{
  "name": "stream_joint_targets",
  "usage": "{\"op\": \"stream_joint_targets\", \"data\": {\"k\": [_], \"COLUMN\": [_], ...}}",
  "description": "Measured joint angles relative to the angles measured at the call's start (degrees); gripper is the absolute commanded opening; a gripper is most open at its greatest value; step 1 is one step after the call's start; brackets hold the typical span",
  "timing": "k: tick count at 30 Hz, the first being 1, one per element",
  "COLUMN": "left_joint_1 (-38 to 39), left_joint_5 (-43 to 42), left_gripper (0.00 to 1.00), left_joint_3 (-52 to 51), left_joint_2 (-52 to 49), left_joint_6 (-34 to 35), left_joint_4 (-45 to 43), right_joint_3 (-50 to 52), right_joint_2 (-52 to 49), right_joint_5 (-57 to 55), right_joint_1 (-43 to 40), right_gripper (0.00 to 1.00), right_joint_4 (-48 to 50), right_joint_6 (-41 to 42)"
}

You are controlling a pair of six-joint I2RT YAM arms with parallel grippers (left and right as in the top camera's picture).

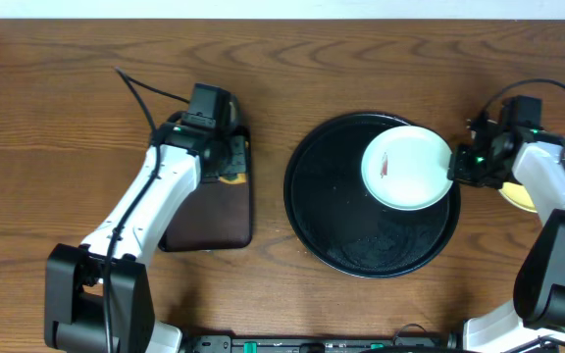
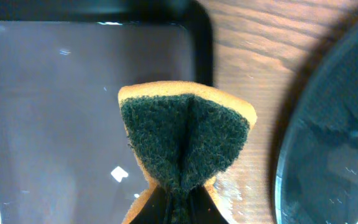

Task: Clean dirty plates on tray and stack at the side
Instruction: 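Carry the sponge in left gripper onto the stained pale green plate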

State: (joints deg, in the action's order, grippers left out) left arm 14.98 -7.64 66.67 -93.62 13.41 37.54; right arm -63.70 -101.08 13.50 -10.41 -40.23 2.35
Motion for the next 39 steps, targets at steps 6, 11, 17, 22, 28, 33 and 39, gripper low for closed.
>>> {"op": "stream_joint_targets", "data": {"k": [6, 11, 17, 22, 28, 33, 39], "left_joint_1": [4.33, 8.81, 17.18, 20.85, 24.02, 24.96, 24.83], "left_joint_5": [-1.44, -1.44, -1.66, -2.12, -2.16, -2.95, -4.09], "left_gripper": [0.07, 0.07, 0.07, 0.08, 0.07, 0.08, 0.07], "left_joint_3": [6.64, 10.93, 10.93, 10.91, 10.84, 10.84, 10.84], "left_joint_2": [0.00, 0.00, -3.43, -10.91, -13.11, -13.11, -13.11], "left_joint_6": [0.02, 0.02, 0.31, 1.64, 2.69, 4.28, 4.81], "left_joint_4": [5.99, 2.23, -4.90, -11.39, -17.38, -17.64, -17.57], "right_joint_3": [0.15, 0.15, 0.15, 0.15, 0.20, 1.99, 4.37], "right_joint_2": [0.00, 0.00, 0.00, 0.00, 0.00, 0.00, 0.00], "right_joint_5": [-5.40, -9.88, -11.17, -11.65, -11.87, -12.11, -12.57], "right_joint_1": [5.62, 8.96, 9.11, 9.11, 9.16, 9.16, 9.77], "right_gripper": [0.01, 0.01, 0.01, 0.01, 0.01, 0.01, 0.01], "right_joint_4": [0.55, 0.48, 0.46, 0.44, 0.61, 2.95, 5.29], "right_joint_6": [0.76, 2.93, 3.54, 3.58, 3.58, 3.74, 4.02]}}
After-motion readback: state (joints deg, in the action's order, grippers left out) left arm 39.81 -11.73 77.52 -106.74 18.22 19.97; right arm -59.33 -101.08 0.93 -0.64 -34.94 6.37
